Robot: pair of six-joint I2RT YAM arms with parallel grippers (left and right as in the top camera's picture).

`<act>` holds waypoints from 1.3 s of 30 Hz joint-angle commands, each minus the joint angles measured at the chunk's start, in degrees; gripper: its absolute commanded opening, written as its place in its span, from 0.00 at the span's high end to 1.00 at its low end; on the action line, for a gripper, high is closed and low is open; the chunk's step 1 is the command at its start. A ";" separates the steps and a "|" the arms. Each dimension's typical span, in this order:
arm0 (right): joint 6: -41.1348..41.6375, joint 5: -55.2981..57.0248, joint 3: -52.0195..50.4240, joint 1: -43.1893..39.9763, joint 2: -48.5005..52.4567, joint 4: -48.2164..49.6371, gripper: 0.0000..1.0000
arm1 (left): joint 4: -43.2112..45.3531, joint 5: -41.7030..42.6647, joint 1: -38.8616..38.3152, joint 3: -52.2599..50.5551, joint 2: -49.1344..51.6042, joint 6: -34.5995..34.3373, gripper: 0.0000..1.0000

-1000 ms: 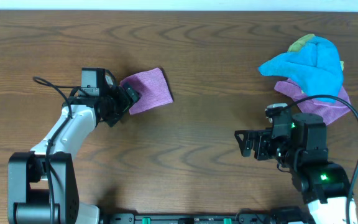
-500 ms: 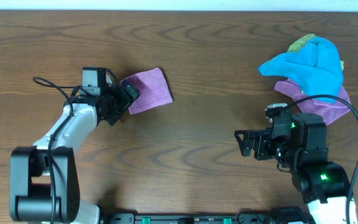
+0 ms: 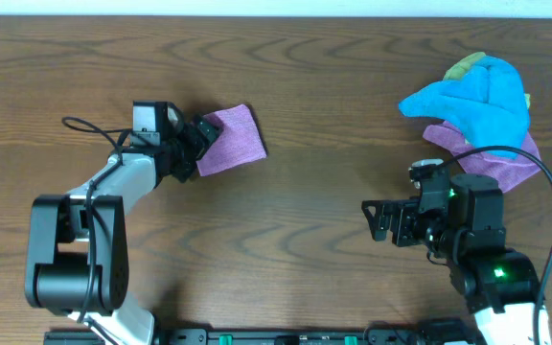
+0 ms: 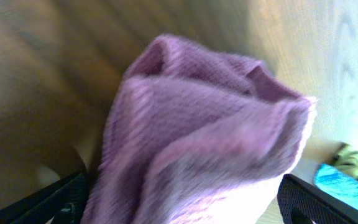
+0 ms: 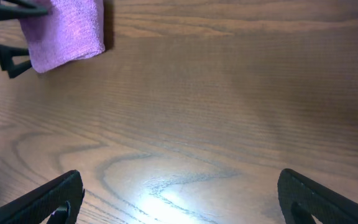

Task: Fold the cloth
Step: 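Carry the folded towel to the upper left with the left gripper and release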

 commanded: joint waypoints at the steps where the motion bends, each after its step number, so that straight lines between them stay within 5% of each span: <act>1: 0.76 0.02 -0.17 -0.39 -0.09 -0.02 0.01 | 1.07 -0.22 -0.52 -0.63 4.61 -2.29 0.00; 4: 0.76 0.02 -0.17 -0.39 -0.09 -0.02 0.01 | 4.17 -0.24 -1.42 -0.63 5.68 -2.62 0.15; 6: 0.76 0.02 -0.17 -0.39 -0.09 -0.02 0.01 | 6.29 -0.26 -2.36 -0.61 6.19 -2.80 0.39; 13: 0.76 0.02 -0.17 -0.39 -0.09 -0.02 0.01 | 10.69 -0.63 -4.59 -0.61 6.51 -2.40 0.61; 17: 0.76 0.02 -0.17 -0.39 -0.09 -0.02 0.01 | 13.40 -0.07 -4.48 -0.44 6.49 -1.62 0.94; 28: 0.76 0.02 -0.17 -0.39 -0.09 -0.02 0.01 | 9.40 2.71 2.10 16.09 6.45 0.68 0.94; 39: 0.76 0.02 -0.17 -0.39 -0.09 -0.02 0.01 | 0.46 -13.66 5.95 30.93 6.64 3.34 0.94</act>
